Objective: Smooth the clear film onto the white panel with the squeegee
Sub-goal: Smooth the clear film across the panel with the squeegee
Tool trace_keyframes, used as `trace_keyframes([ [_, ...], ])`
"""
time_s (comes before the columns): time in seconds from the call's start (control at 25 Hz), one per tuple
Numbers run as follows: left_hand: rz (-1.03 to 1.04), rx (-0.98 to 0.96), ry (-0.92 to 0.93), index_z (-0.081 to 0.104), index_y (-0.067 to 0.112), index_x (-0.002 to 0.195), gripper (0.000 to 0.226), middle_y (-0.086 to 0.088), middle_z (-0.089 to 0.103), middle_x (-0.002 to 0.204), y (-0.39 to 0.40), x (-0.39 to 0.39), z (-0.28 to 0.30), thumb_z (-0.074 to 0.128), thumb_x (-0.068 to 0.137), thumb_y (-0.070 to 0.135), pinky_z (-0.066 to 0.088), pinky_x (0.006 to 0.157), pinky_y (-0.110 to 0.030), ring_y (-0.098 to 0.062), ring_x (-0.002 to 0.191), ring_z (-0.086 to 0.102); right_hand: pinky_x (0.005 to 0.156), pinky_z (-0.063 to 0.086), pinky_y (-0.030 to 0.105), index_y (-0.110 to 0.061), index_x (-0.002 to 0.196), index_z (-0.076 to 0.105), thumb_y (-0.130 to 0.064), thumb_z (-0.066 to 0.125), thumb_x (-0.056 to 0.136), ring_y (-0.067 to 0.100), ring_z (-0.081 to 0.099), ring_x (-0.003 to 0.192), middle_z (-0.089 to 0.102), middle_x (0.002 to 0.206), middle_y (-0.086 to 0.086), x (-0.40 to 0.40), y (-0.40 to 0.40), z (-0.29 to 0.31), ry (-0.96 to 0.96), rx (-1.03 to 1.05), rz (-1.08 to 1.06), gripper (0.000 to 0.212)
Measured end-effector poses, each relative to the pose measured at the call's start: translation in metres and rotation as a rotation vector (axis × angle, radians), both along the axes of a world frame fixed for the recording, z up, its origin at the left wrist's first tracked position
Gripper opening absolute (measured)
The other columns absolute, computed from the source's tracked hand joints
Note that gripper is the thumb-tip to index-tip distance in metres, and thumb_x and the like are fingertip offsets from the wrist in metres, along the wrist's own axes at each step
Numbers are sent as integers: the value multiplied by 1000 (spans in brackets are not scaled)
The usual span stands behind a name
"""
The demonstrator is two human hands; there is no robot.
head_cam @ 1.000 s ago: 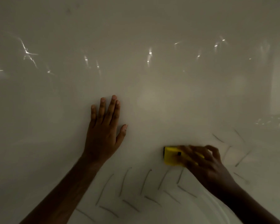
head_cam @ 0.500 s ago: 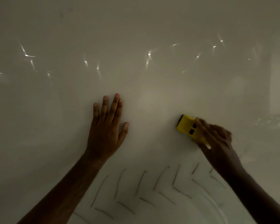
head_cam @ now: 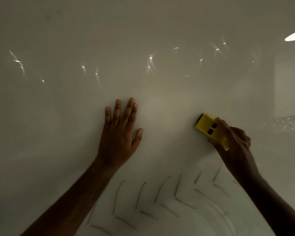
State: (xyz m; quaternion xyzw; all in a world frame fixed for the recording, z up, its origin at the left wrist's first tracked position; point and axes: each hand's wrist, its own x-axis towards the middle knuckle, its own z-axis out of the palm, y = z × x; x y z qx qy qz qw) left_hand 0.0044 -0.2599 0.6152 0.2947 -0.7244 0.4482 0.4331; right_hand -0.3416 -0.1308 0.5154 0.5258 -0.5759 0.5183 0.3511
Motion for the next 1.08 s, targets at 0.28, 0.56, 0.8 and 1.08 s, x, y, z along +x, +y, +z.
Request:
trace_keyframes([
  [0.28, -6, 1, -10, 18, 5, 171, 79, -11, 13, 181, 1, -13, 0, 42, 109, 47, 3, 134, -58, -43, 166, 9, 102, 35, 37, -26, 158, 43, -53, 40, 109, 21, 56, 127, 46, 157, -15, 0, 7, -65, 352, 105, 44, 56],
  [0.56, -6, -4, -25, 18, 6, 171, 79, -10, 13, 181, 2, -19, -1, 42, 108, 47, 2, 135, -58, -43, 166, 9, 105, 44, 59, -17, 158, 46, -45, 63, 103, 41, 54, 124, 55, 154, 7, -86, 23, -12, -25, 17, -55, 64],
  [0.8, -7, 4, -4, 19, 6, 171, 78, -10, 14, 181, 3, -24, -3, 42, 108, 47, 3, 135, -58, -44, 166, 10, 105, 39, 51, -19, 156, 49, -38, 70, 97, 34, 51, 125, 54, 156, 3, -42, 4, 10, 32, 15, -6, 66],
  [1.08, -14, 13, 1, 19, 5, 171, 77, -11, 14, 180, 3, -29, -6, 40, 109, 46, 7, 135, -59, -41, 166, 9, 105, 36, 42, -26, 156, 49, -58, 47, 100, 32, 56, 129, 47, 160, -11, -66, 23, -88, 41, 95, 18, 64],
])
